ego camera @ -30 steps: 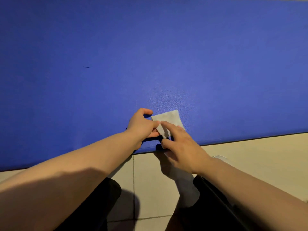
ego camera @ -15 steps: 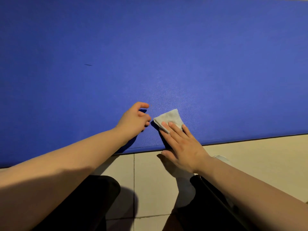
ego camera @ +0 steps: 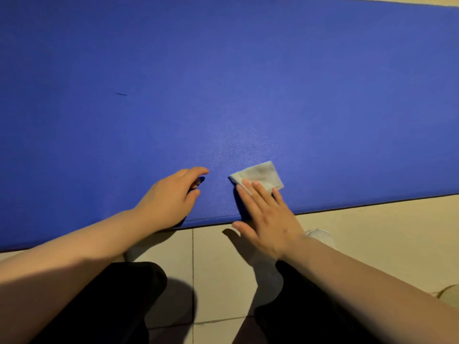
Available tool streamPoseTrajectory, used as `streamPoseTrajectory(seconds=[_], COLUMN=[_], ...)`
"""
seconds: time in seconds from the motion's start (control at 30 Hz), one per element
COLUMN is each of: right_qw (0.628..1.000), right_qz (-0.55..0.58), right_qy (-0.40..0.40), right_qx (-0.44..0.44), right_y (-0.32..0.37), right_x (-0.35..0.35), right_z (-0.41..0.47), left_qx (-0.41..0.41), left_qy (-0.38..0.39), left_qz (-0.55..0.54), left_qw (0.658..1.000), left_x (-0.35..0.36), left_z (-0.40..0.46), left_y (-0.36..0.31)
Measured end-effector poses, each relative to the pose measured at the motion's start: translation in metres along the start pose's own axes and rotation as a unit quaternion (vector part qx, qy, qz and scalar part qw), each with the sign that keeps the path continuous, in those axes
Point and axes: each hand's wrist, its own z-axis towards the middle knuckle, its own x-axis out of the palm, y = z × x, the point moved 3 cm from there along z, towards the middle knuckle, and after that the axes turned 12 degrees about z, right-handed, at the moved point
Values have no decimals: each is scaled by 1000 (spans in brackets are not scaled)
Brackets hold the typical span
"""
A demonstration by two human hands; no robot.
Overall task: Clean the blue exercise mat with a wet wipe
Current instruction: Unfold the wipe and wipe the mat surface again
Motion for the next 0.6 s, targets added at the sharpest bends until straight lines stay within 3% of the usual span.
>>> streamPoseTrajectory(seconds=[0.17, 0.33, 0.47, 0.53, 0.6], right_qw=[995, 996, 999, 996, 993], right_qz=[-75, -65, -34, -43, -73], right_qy=[29, -2, -23, -26, -9], right_qx=[-52, -55, 12, 77, 89], right_y=[-7, -10, -38, -53, -54], right_x=[-1, 3, -13, -24, -28], right_z=[4, 5, 7, 8, 6], left_qx=[8, 41, 70, 110, 121], left_qy=[6, 4, 17, -10, -43], left_qz=[-7, 17, 62, 105, 165], left_qw=[1000, 999, 995, 988, 978], left_x=[1, 5, 10, 8, 4], left_z=[-4, -13, -21, -25, -27], left_y=[3, 3, 6, 10, 21])
